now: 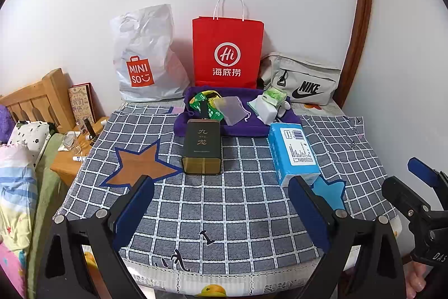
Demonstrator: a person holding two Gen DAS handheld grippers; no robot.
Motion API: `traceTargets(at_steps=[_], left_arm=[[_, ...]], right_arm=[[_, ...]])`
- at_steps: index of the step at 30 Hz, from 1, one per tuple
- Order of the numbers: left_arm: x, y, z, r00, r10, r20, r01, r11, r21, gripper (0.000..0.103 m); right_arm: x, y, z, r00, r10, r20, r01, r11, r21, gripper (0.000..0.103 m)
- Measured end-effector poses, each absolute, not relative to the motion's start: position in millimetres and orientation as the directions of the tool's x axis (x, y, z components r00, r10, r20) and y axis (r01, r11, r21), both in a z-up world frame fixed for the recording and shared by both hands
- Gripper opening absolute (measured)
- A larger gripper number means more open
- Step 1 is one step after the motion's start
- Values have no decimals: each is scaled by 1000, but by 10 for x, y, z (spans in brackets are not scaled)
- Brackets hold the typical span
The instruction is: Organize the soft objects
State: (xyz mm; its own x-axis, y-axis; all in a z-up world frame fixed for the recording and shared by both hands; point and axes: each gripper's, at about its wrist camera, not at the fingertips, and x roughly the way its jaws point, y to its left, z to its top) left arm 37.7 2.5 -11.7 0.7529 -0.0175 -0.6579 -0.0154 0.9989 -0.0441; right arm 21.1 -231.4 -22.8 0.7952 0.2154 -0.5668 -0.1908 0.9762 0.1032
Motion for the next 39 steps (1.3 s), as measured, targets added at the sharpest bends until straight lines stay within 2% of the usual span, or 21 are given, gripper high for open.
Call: traceTargets(at_steps=[39], left_arm=[[353, -12, -84, 757, -23, -653, -8, 999, -46, 97]], right_arm=[[190, -2341, -177, 798, 214, -563, -191, 976, 100, 103]])
